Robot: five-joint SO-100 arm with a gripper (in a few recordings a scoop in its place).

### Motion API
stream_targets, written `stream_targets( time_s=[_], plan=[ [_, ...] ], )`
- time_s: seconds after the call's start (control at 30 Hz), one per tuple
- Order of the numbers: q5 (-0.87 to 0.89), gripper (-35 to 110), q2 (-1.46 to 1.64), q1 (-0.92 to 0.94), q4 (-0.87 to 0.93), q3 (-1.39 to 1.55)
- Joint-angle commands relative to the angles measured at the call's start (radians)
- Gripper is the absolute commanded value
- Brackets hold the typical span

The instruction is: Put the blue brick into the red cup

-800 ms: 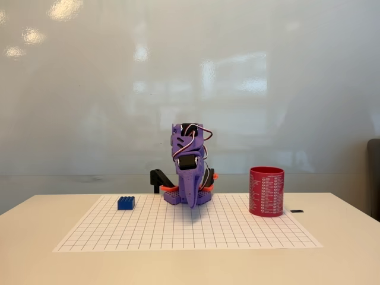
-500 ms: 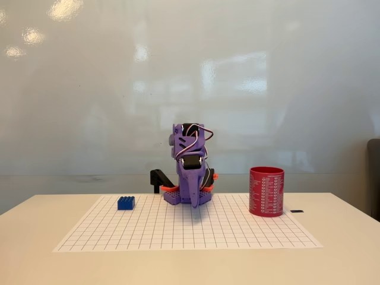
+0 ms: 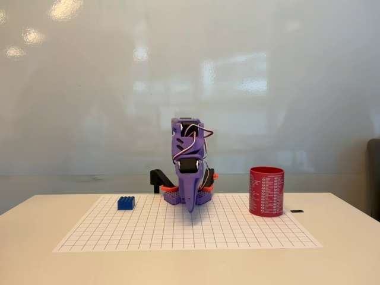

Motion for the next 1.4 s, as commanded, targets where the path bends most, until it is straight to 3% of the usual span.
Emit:
stream_targets(
  time_s=[0.0, 0.33, 0.87, 1.0, 1.37],
  plan=[
    [0.066, -1, -0.166, 0.100, 0.029, -0.305],
    [0.345, -1, -0.360, 0.476, 0.232, -0.672],
    [0.321, 0, -0.446, 1.046, 0.439, -0.698],
    [0.173, 0, -0.466, 1.108, 0.454, -0.650],
    [0.273, 0, -0.509, 1.077, 0.264, -0.350]
  ],
)
